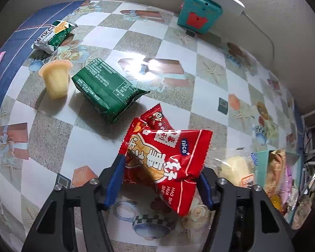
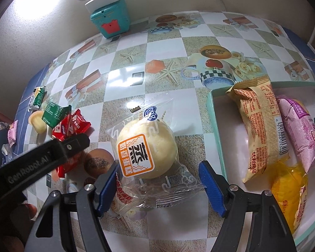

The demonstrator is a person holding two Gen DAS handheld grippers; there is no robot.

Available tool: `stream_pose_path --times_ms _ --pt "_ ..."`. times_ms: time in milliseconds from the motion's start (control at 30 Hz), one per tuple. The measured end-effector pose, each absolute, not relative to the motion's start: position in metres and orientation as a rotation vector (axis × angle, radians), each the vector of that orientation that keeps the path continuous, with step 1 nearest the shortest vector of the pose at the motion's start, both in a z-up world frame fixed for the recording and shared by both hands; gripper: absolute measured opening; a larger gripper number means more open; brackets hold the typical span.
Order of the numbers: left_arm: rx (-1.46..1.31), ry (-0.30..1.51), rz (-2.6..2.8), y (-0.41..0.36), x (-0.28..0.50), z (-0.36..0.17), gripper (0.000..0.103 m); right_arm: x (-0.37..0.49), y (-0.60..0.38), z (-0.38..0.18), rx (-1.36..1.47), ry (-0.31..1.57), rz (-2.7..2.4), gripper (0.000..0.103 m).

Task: Organize snacks
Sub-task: 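Grasp the red nice biscuit bag with the left tool while the right grasps the steamed bun, then lift both items and carry them over the white tray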

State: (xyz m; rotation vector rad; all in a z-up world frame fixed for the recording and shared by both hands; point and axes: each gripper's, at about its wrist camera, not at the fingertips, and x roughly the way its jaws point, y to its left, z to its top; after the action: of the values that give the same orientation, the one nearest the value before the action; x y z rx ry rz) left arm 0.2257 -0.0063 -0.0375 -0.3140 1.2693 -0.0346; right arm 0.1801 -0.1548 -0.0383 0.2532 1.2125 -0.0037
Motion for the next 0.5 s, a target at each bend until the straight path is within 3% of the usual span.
stream_pose_path --times_ms 100,500 --pt "-0.334 1.263 -0.032 -0.003 0.225 -0.036 0.058 0.18 -0.154 -0.036 0.247 1.207 -0.002 0.076" --pt "-0.413 1.153 -0.047 0.014 0.211 0.018 0.056 0.174 -0.161 -0.003 0.262 1.138 0.029 0.075"
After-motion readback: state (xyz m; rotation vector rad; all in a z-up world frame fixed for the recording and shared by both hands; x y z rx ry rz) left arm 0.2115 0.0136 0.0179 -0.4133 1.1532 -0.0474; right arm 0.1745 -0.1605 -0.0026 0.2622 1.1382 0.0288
